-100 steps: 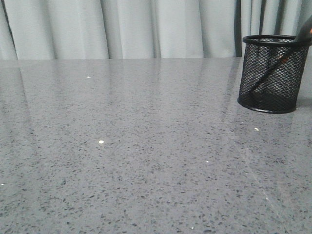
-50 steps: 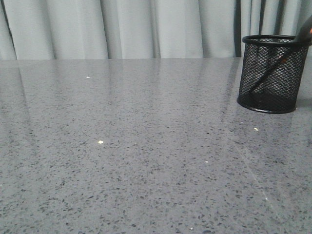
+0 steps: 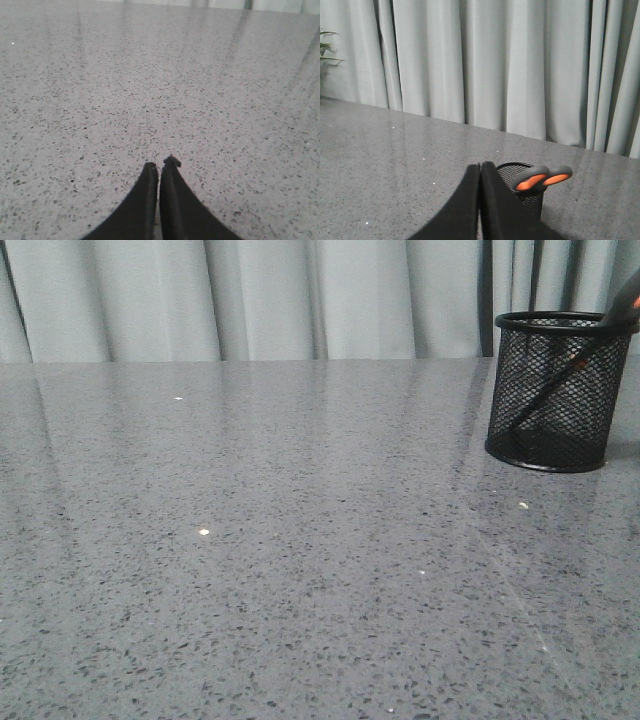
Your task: Put scissors into bucket
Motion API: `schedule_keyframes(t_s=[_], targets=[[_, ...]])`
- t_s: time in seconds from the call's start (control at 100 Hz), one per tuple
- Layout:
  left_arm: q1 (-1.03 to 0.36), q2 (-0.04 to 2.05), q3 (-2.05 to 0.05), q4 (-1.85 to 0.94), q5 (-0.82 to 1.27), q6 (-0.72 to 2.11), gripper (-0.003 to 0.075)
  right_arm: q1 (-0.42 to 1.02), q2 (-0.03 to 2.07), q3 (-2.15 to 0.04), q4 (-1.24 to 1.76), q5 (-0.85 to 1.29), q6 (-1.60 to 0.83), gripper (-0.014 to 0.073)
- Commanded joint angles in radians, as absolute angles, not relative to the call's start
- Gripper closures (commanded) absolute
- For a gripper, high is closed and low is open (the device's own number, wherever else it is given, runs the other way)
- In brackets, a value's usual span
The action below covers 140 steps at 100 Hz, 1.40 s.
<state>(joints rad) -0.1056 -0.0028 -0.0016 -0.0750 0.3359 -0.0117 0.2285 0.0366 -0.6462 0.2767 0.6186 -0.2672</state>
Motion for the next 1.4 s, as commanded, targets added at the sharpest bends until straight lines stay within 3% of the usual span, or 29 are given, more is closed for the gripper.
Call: schedule_keyframes(t_s=[0.0,0.38,0.58,0.67,0.79,1.02,1.27,1.39], targets=[[-0.103,-0.03,0.04,-0.093,0.296,-0.021,0.0739,0.23,0.052,-0.665,0.278,0.538,-0.277,0.0641],[-0.103,-0.03,0.04,-0.093,0.296,-0.021,0.0739,0.224,0.052,-0.635,0.227,0.516,-0.277,0.0641],[-0.103,-0.03,0.04,-0.093,0.296,-0.021,0.0739,0.086,0.052,-0.414,0.051,0.112,-0.074,0.0641],[-0.103,-0.03,0.04,-0.093,0.296,-0.021,0.0739,-0.014,0.052,-0.281,-0.023,0.042,0.041,0.0641],[-0.103,-0.03,0.04,-0.093,0.296,-0.021,0.0739,-0.094,0.029,-0.155,-0.023,0.045,0.052,0.0641],[-0.103,-0.03,0.04,-0.093,0.296,-0.021,0.0739,-0.1,-0.033,0.019,0.011,0.035,0.052,0.0641],[-0.105,-0.03,0.04,-0.093,0.296,-0.021,0.0739,-0.1,-0.033,0.02,0.038,0.315,0.052,0.0641],[-0.105,-0.03,0.04,-0.093,0.296,-0.021,0.0739,-0.1,-0.033,0.02,0.044,0.297,0.052,0.0641]])
